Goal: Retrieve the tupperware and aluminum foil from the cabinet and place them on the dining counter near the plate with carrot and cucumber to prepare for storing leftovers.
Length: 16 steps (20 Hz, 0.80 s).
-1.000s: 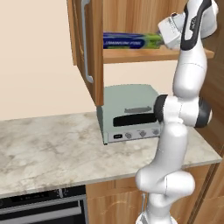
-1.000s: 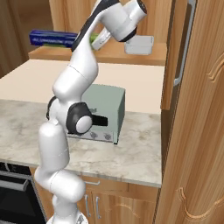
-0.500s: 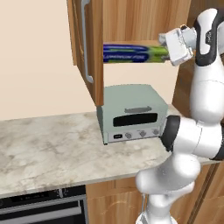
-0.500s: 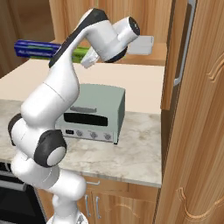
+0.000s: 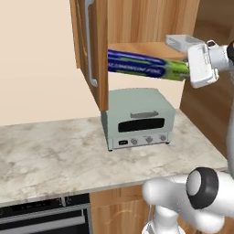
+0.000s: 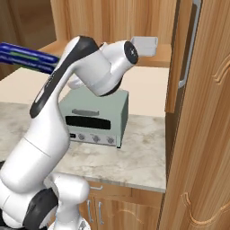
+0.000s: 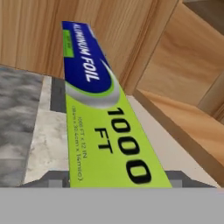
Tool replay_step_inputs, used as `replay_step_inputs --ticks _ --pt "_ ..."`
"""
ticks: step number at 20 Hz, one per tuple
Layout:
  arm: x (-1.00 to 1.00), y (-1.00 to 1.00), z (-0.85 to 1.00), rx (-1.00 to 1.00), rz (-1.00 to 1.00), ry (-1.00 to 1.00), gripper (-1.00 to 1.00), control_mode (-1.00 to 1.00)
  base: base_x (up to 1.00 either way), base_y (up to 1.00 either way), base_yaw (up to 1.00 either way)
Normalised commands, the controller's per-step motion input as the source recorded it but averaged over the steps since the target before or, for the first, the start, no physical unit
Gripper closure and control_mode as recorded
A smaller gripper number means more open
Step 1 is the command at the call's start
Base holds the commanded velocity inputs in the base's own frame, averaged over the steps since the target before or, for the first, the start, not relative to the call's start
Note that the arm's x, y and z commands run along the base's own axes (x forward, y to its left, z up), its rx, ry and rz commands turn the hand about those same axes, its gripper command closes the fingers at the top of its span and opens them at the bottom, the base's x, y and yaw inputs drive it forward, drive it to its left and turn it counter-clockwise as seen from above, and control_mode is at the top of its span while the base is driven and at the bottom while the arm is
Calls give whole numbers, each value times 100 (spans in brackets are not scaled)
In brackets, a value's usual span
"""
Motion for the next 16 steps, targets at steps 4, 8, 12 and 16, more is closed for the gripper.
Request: replay_step_inputs --ticks 4,8,12,16 --pt "-100 -20 -7 -1 -2 16 100 -100 0 0 0" --pt "-99 0 -82 -16 -2 39 100 -100 0 0 0" --pt "-77 0 -100 -22 -7 52 100 -100 0 0 0" --pt "-22 0 -80 -19 -14 41 100 -100 0 0 0"
